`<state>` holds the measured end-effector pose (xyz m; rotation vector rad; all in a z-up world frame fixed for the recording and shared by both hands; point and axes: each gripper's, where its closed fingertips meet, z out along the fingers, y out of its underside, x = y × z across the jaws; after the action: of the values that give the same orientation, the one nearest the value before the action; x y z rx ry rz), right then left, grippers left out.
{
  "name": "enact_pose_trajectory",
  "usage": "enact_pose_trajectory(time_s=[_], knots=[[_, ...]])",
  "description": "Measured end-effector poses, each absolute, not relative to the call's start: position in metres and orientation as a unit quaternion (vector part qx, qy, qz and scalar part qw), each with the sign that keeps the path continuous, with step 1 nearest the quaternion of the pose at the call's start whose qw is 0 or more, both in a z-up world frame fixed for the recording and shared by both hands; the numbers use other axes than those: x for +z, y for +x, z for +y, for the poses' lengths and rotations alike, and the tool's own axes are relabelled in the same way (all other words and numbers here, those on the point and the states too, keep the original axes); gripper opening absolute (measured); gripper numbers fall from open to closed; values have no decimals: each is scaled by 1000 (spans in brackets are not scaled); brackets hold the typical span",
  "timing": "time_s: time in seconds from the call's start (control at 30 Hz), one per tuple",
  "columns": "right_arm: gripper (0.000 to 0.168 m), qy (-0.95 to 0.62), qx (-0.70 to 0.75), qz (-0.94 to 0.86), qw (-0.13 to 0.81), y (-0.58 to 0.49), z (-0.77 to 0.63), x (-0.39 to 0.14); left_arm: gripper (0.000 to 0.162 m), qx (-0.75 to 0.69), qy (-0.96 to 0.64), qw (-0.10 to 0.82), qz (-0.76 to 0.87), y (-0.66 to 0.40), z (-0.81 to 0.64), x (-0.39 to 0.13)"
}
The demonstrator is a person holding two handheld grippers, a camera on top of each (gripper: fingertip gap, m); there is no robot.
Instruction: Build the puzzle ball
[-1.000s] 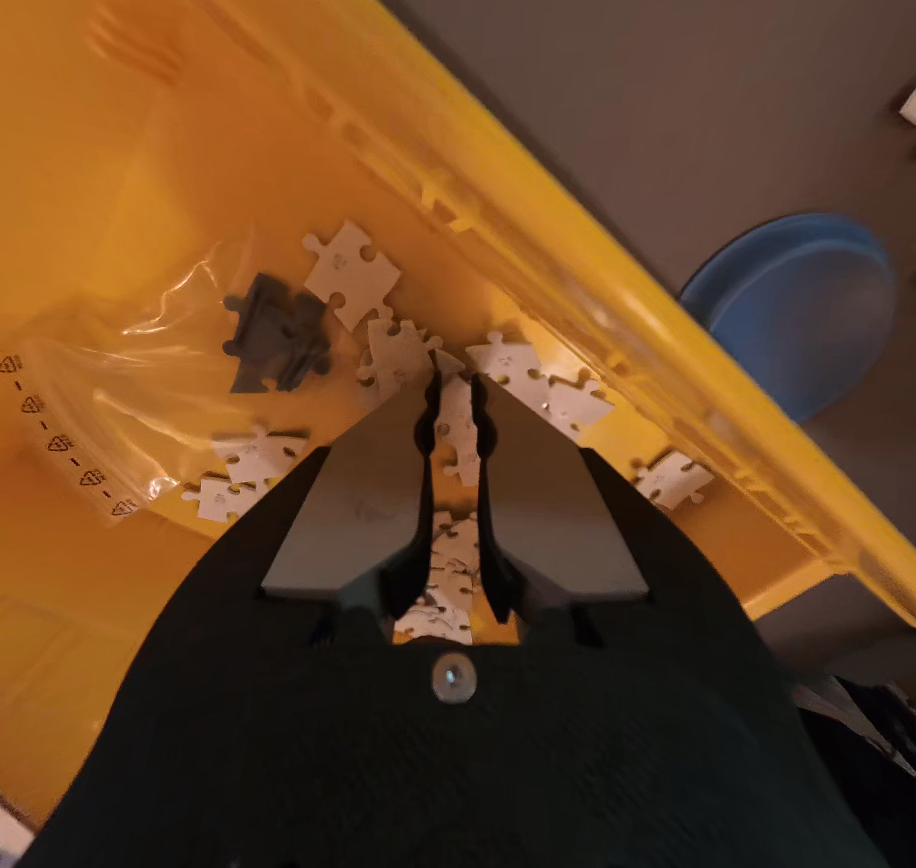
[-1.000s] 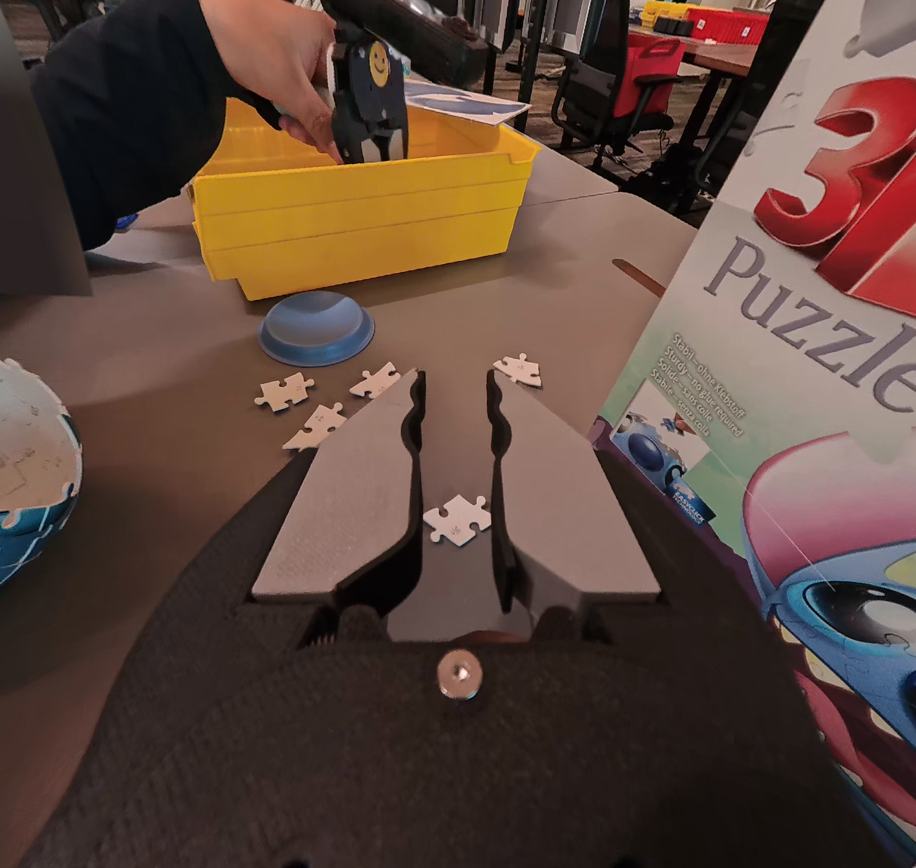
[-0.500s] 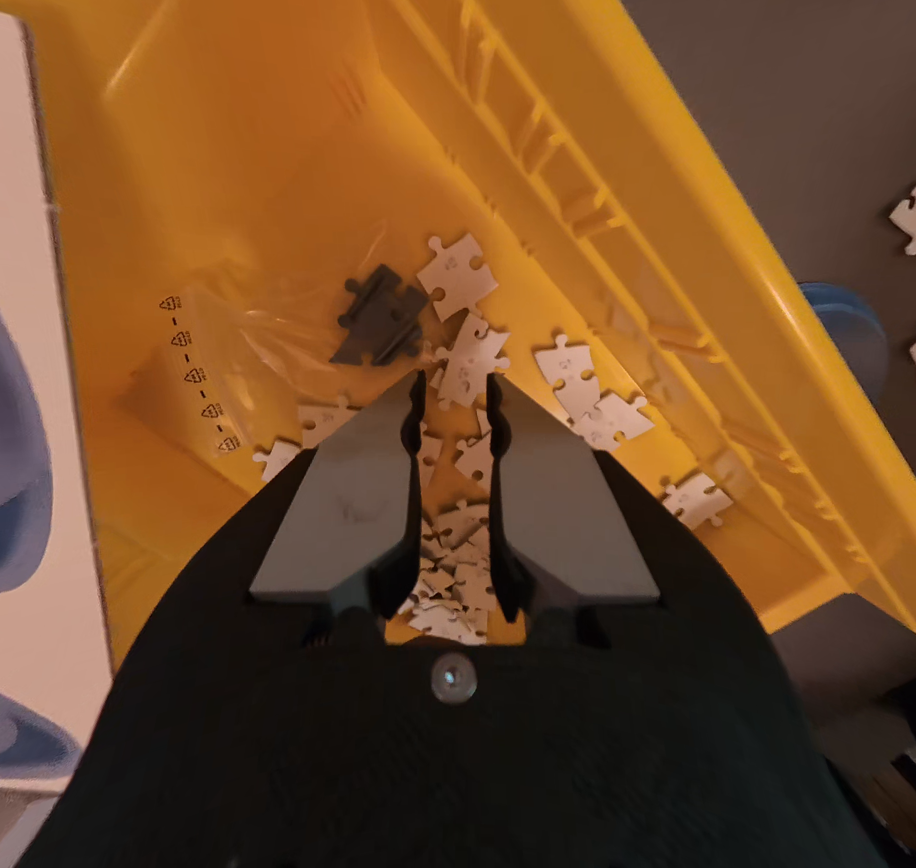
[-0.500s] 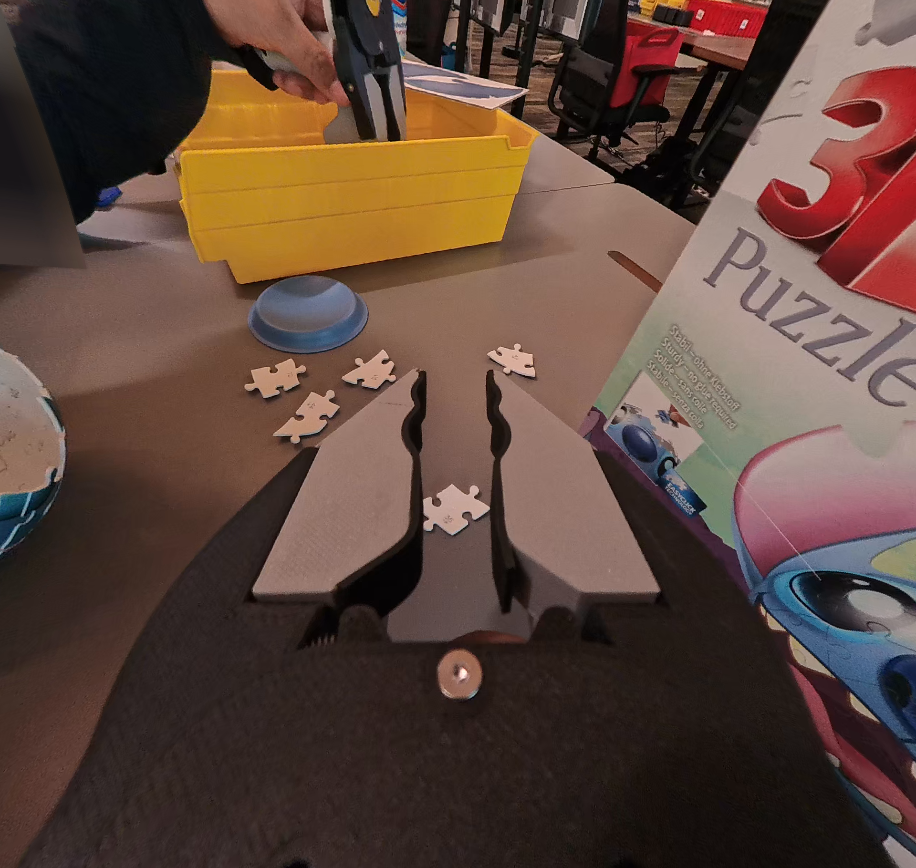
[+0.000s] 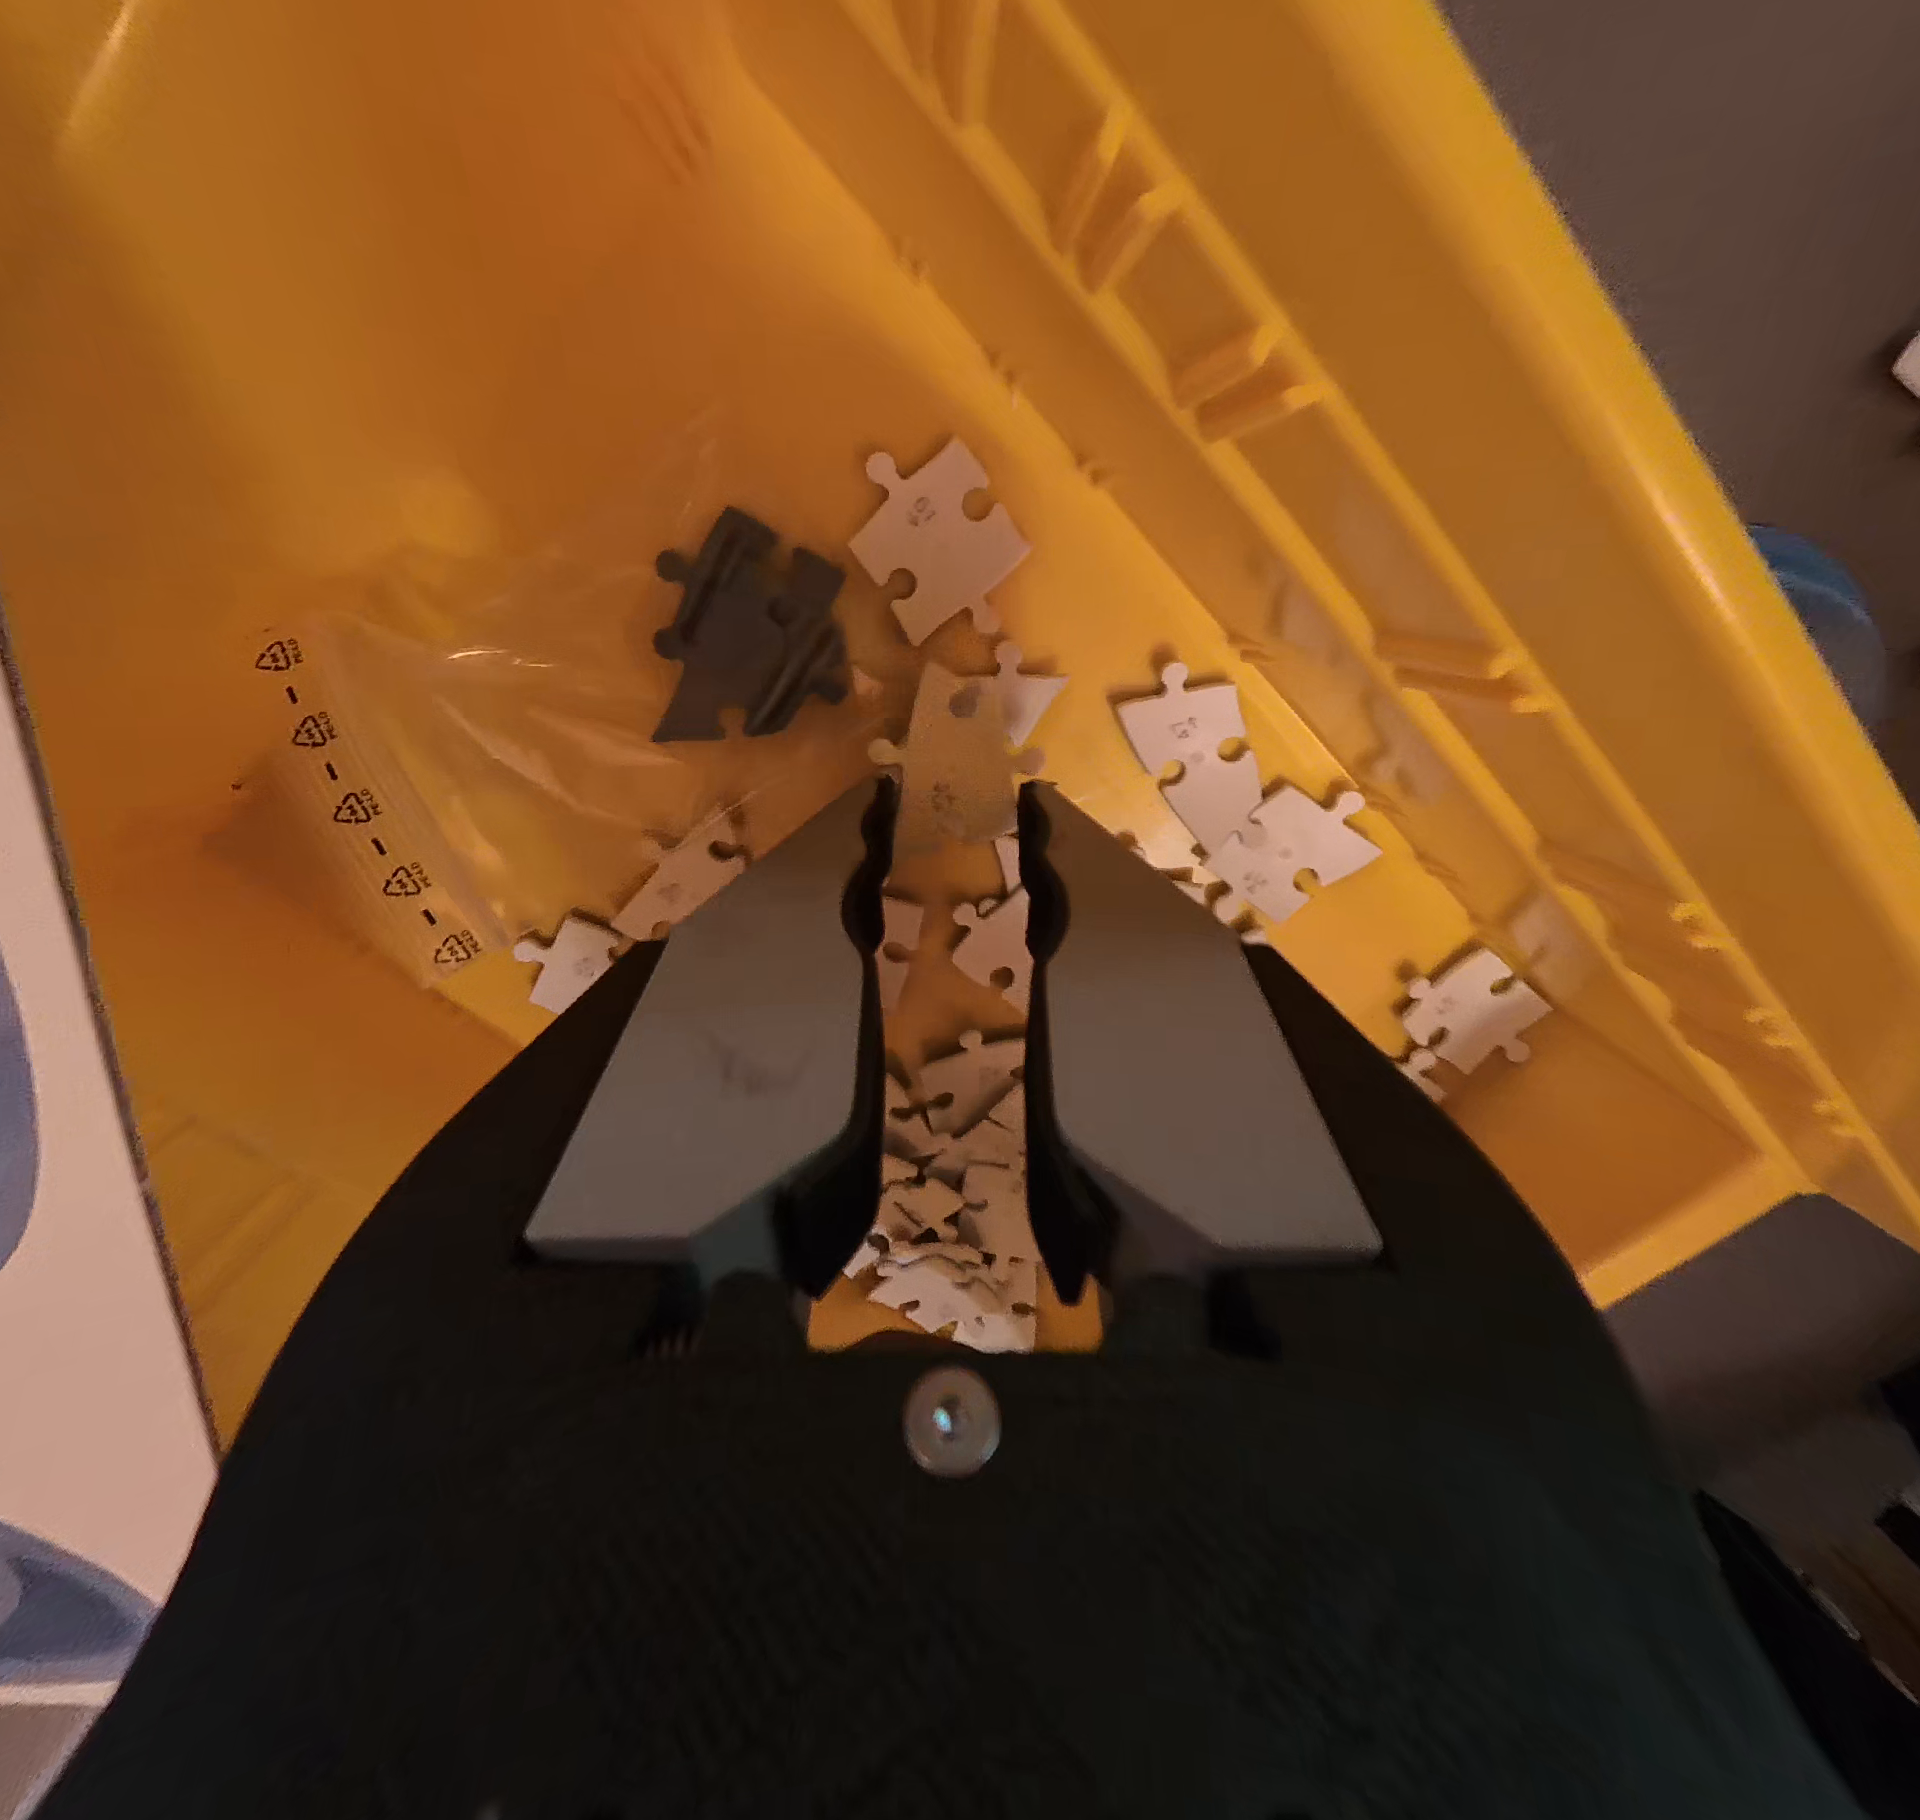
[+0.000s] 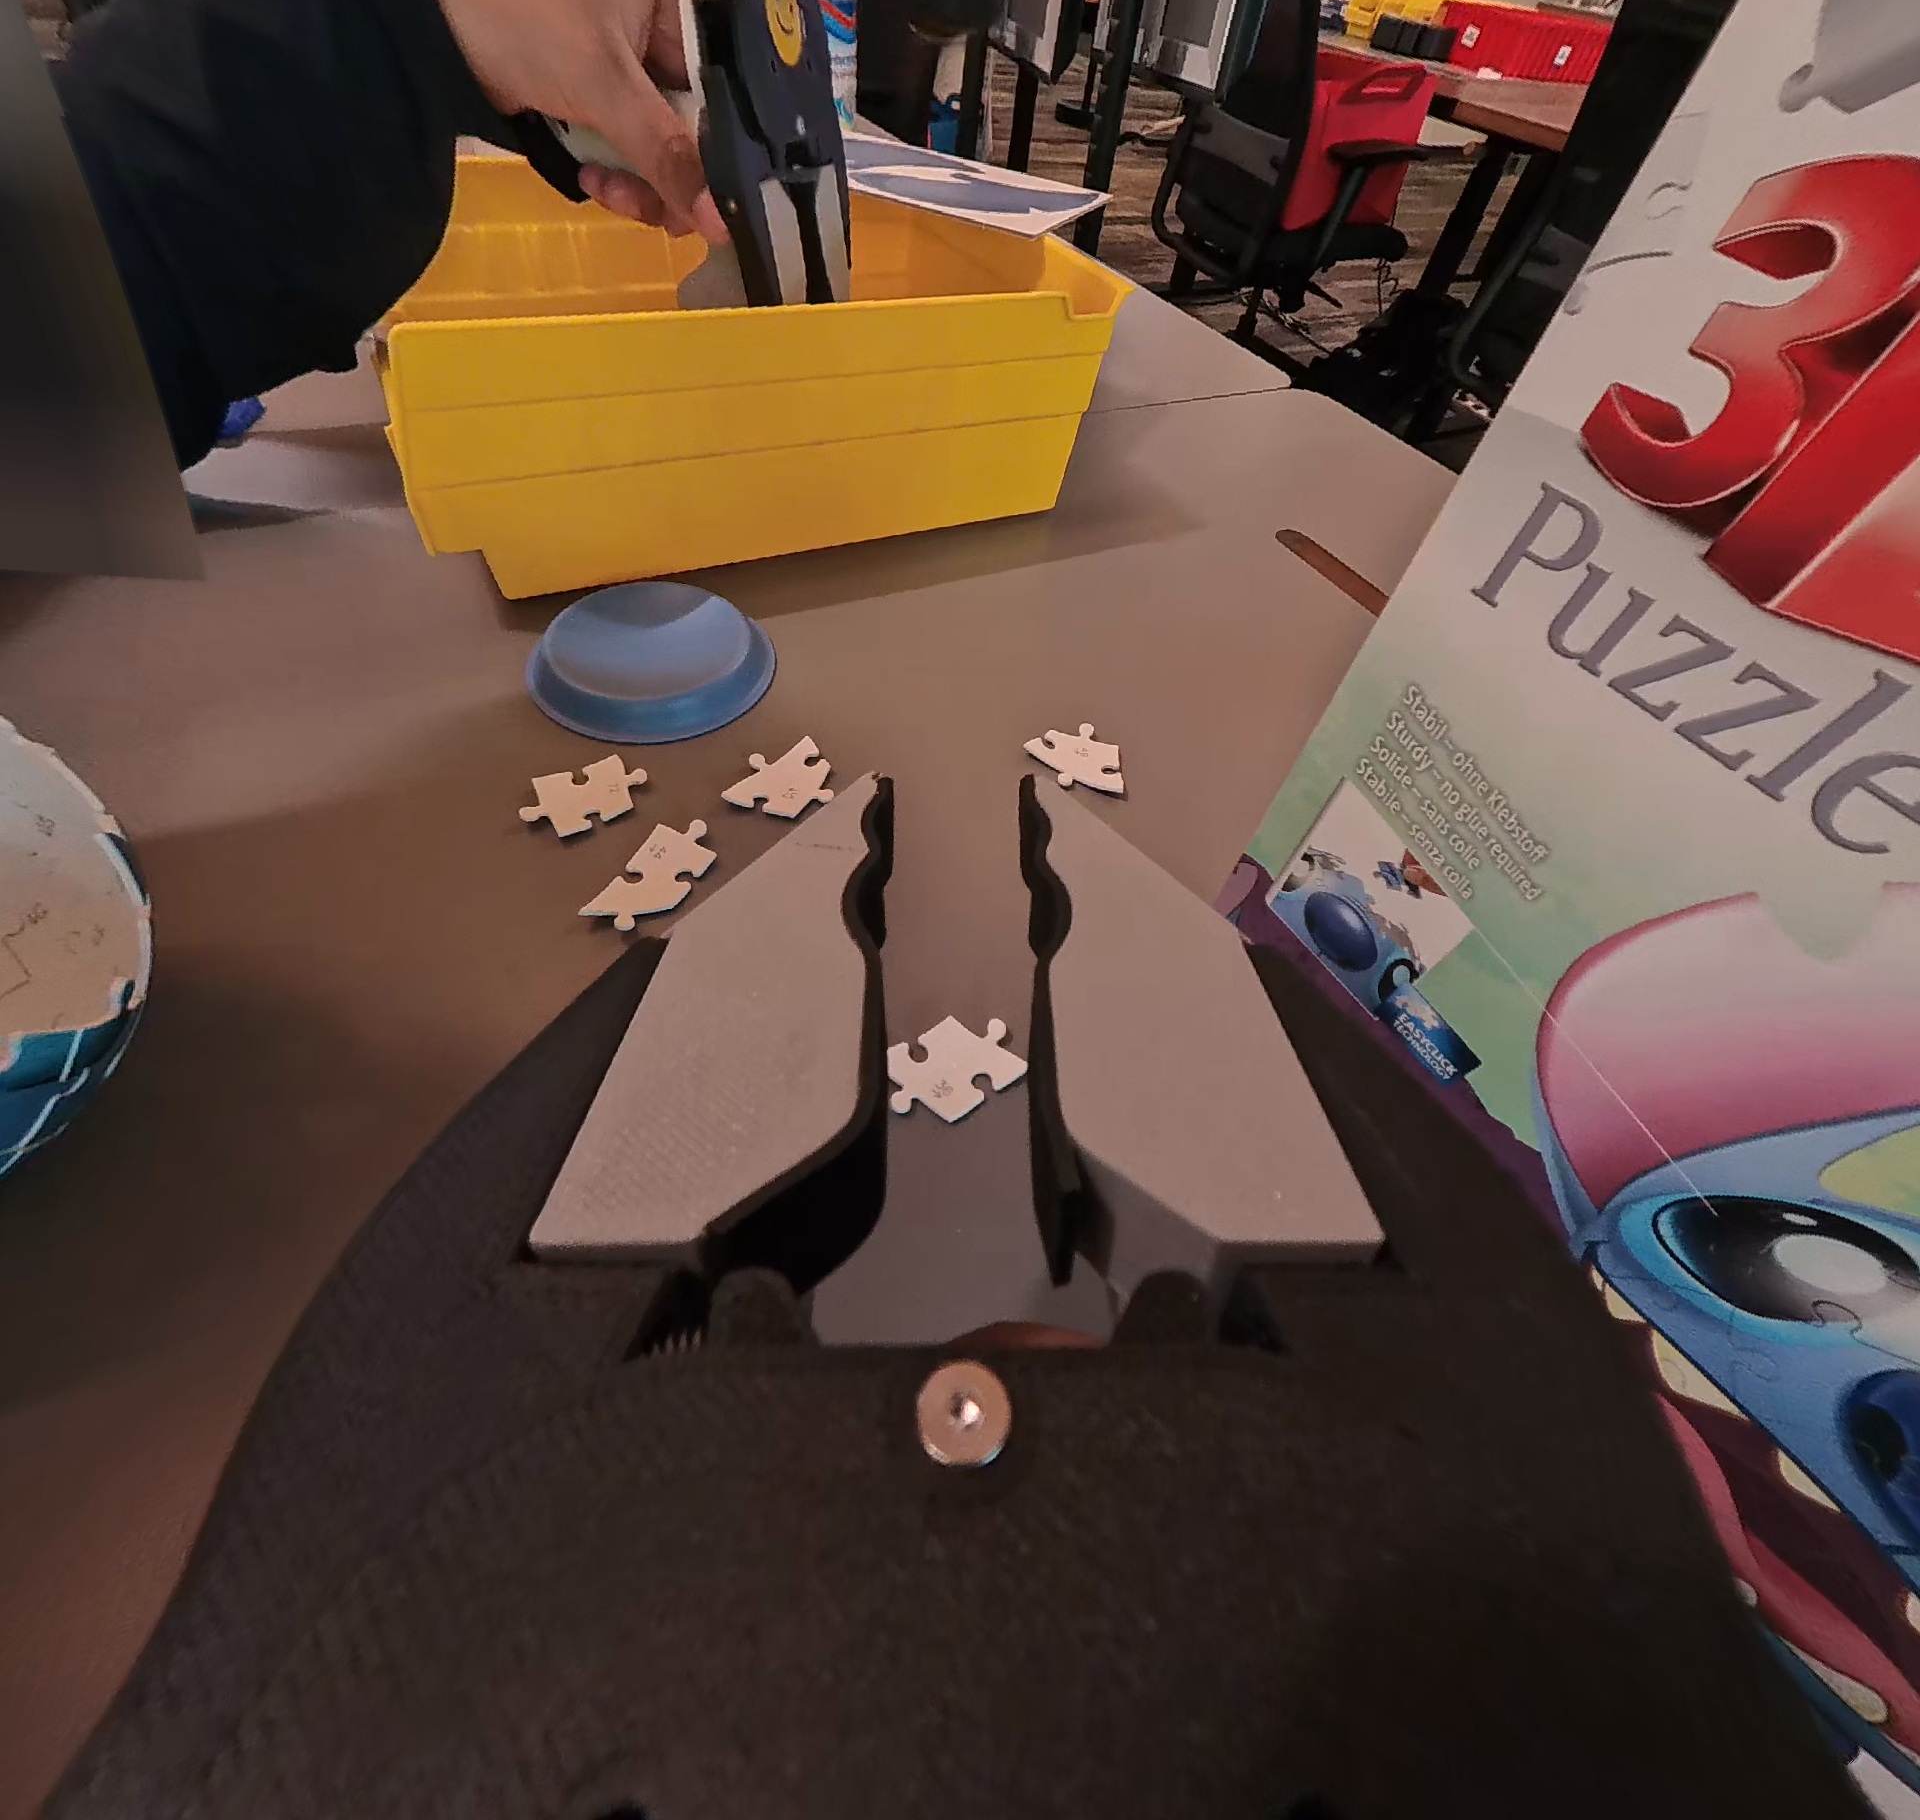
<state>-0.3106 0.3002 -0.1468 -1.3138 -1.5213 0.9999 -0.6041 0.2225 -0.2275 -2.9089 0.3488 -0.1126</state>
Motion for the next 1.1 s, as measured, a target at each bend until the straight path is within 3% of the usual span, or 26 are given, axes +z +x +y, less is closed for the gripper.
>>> enact_pose_trajectory(time_s=[0.57,0.7,1.1], knots=[[21,-526,401,-611,434,-310,299,-146,21,-31,-993,62,100,-621,208,-242],[21,-526,402,-611,434,-310,300,-146,22,-47,-988,109,96,-614,218,-224],[21,-528,399,-611,434,-311,300,-147,23,-67,-976,89,187,-567,208,-218]])
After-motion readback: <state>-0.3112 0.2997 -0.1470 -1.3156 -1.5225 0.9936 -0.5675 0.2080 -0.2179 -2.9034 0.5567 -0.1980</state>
